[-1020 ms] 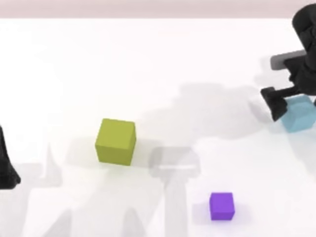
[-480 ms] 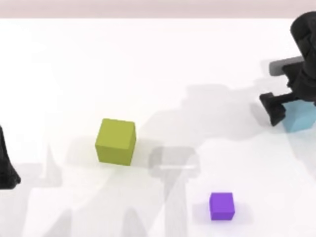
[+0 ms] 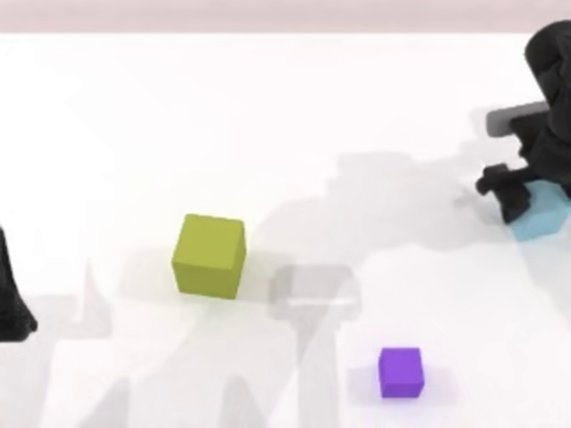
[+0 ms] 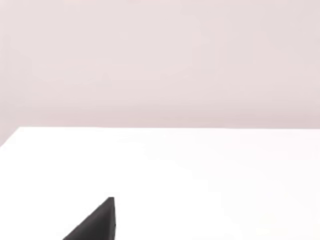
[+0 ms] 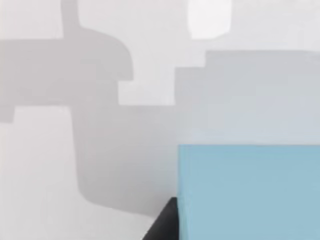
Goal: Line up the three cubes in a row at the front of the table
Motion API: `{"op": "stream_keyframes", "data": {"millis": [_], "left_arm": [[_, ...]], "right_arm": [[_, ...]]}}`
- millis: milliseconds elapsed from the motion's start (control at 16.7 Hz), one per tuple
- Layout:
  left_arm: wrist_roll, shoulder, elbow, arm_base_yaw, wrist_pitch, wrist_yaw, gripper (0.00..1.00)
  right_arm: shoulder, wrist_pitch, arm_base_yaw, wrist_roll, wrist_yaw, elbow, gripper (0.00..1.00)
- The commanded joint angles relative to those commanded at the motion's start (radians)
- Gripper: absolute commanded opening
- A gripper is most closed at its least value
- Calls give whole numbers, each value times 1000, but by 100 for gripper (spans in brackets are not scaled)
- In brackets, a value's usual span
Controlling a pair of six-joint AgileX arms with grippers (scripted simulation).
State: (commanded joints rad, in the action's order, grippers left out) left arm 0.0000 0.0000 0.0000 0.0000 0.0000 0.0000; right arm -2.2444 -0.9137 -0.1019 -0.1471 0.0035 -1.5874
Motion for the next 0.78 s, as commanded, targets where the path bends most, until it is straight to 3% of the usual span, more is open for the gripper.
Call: {"op": "stream_keyframes", "data": {"millis": [180,240,780], "left_arm": [[0,0,0,0,0,0,100],[0,0,0,0,0,0,100],[0,0,0,0,0,0,100]], "right_arm": [[0,0,0,0,0,0,2],[0,0,0,0,0,0,0],[22,-10,-1,2,-3,-9,0]]}}
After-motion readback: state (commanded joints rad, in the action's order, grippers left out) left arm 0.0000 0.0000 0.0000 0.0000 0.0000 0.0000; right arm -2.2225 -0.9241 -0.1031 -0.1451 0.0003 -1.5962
